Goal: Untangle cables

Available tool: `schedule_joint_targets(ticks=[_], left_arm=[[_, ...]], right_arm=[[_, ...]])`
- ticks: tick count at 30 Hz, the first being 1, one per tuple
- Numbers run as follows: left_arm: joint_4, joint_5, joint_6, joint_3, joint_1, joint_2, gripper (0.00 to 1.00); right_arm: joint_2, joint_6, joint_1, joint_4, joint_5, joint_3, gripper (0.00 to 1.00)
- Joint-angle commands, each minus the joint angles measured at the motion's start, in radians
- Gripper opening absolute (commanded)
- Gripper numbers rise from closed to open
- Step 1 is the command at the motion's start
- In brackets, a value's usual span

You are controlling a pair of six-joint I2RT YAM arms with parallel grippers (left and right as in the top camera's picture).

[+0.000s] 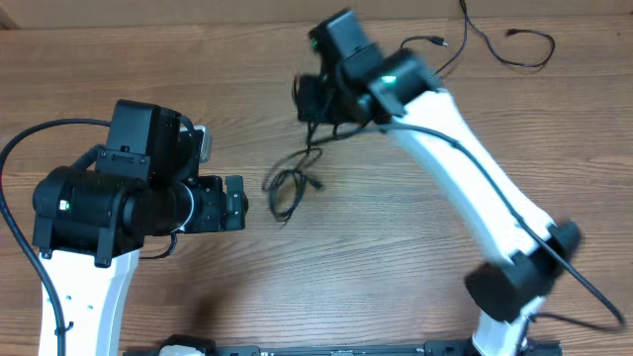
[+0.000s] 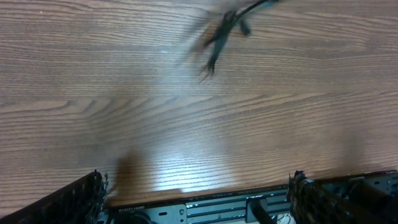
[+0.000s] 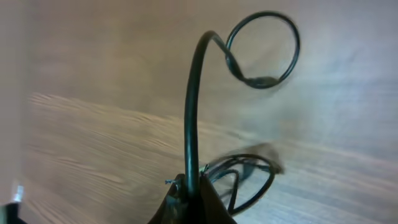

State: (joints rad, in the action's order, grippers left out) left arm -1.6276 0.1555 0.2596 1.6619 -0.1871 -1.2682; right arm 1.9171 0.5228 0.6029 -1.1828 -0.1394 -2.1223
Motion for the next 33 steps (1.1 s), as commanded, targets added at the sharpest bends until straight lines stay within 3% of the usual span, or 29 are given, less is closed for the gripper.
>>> schedule_joint_targets(ticks=[1,33], left_arm=[[0.005,-0.006,0.01,0.009,0.003,-0.003,0.96],[-0.012,-0.006,0.01,0.009,0.003,-0.003,0.96]], right_arm=[[-0.109,-0.027,0.002,-0.004,0.06,-0.055,0.04],[-0.206,-0.074,0.002,0.288,0.054,-0.055,0.04]])
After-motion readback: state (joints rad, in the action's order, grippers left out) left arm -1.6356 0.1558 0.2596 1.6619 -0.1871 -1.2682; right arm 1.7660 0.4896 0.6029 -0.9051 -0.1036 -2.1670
